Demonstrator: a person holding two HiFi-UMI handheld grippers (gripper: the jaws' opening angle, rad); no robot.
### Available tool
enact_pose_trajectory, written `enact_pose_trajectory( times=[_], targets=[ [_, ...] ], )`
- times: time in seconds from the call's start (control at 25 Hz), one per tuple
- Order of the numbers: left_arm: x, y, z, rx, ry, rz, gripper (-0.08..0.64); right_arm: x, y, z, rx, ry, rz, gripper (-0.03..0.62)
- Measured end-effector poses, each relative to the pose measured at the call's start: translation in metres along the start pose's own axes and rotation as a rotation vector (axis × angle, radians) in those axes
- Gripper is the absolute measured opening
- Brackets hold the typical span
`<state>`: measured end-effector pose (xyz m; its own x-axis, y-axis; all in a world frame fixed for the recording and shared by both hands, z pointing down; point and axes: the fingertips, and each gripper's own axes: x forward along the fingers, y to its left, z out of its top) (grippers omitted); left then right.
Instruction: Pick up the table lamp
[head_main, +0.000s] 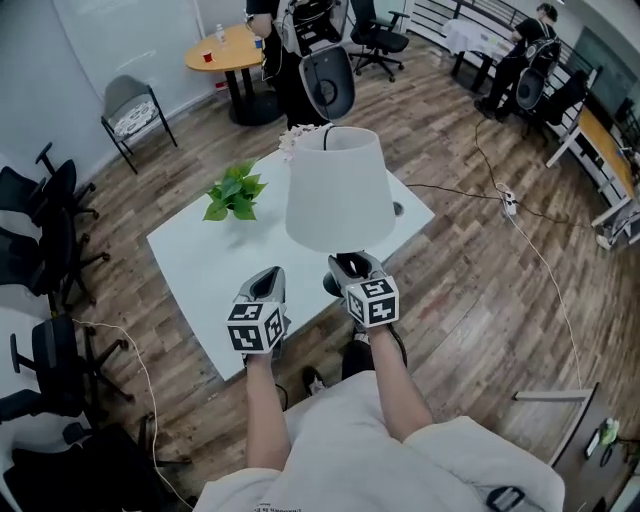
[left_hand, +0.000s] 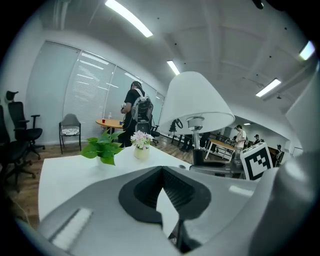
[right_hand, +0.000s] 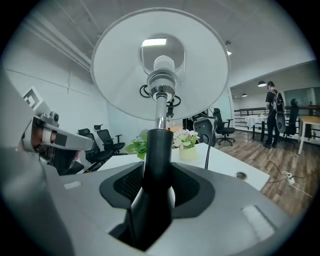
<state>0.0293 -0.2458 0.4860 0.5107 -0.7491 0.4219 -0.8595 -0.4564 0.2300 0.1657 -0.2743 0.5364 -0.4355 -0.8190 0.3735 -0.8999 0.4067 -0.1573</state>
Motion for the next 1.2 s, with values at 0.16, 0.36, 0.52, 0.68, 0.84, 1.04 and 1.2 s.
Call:
enact_pose_trajectory(
  times=[0.16, 0.36, 0.52, 0.68, 0.84, 1.04, 1.2],
  targets=[
    [-0.018, 0.011, -0.009, -0.025, 0.025, 0.077, 0.000, 0.003, 0.005, 0.010, -0.013, -0.012, 0.070, 0.192],
    [-0.029, 0.017, -0.002, -0.069, -0.022, 0.192, 0.000, 0.013, 0.002, 0.011, -0.026, 0.009, 0.168, 0.192],
    [-0.024, 0.001, 0.002, -0.100, -0.058, 0.245, 0.000, 0.007, -0.002, 0.008, -0.049, 0.031, 0.250, 0.192],
    [-0.011, -0.031, 0.001, -0.100, -0.065, 0.264, 0.000, -0.004, -0.017, 0.008, -0.082, 0.040, 0.298, 0.192],
    [-0.003, -0.063, -0.001, -0.105, -0.086, 0.294, 0.000, -0.019, -0.039, 0.009, -0.076, 0.033, 0.343, 0.192],
    [0.004, -0.095, -0.009, -0.108, -0.099, 0.319, 0.000, -0.036, -0.061, 0.004, -0.075, 0.028, 0.366, 0.193],
    [0.010, -0.116, -0.018, -0.096, -0.091, 0.318, 0.000, -0.045, -0.072, -0.003, -0.060, 0.026, 0.373, 0.193]
  ],
)
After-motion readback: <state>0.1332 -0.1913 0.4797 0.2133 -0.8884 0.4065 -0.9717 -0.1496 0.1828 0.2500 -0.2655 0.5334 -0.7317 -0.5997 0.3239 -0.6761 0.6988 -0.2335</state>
